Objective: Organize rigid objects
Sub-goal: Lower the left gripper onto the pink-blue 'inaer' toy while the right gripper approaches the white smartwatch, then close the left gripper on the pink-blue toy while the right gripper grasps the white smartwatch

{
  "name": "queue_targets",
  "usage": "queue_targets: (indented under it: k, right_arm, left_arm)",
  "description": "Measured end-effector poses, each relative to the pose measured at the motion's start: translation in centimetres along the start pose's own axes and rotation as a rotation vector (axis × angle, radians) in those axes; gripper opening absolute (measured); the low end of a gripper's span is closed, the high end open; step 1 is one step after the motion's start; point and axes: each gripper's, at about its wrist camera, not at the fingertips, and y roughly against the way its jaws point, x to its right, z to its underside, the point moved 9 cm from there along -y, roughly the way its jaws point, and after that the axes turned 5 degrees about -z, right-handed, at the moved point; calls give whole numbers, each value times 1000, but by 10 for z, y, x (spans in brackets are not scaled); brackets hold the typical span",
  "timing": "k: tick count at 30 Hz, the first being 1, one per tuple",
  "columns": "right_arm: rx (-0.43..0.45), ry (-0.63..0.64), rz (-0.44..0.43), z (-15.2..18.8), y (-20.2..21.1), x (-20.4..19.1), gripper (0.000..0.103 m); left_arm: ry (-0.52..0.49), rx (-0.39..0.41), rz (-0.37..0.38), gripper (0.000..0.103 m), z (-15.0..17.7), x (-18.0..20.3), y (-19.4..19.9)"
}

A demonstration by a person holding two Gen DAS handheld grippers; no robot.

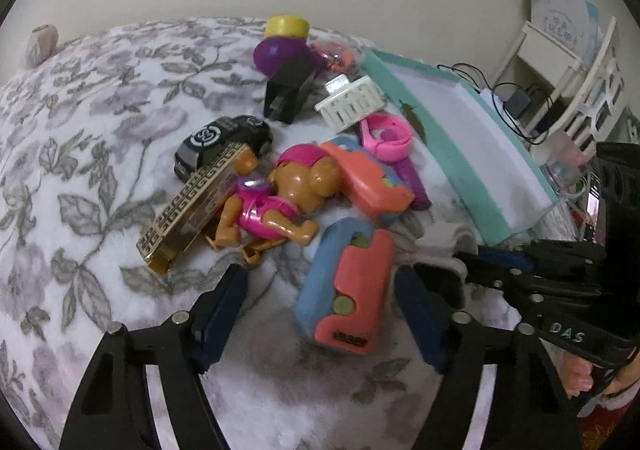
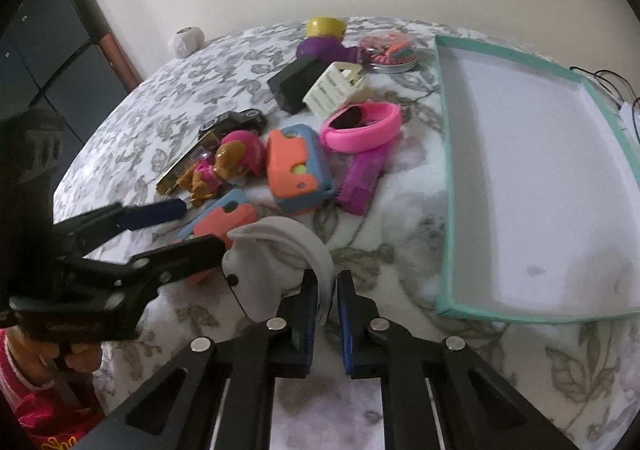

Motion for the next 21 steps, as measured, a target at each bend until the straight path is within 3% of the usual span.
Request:
queue_targets:
  k: [11,13,15,21]
  right_arm:
    - [-7,0,12,-1,-6,2,11]
    - [-8,2,15,-1,-7,2,11]
    - [-4,9,18,-2,-6,2,11]
    - [16,10,2,-3,-2,0,8]
  left_arm:
    - [-128,-9,-89,72,9,16,-2]
    - [-150,-3,-138,60,10,16,-3]
    - [-155,2,-120,48,10,18,-1]
    - [-141,-8,-99,47,13,19,4]
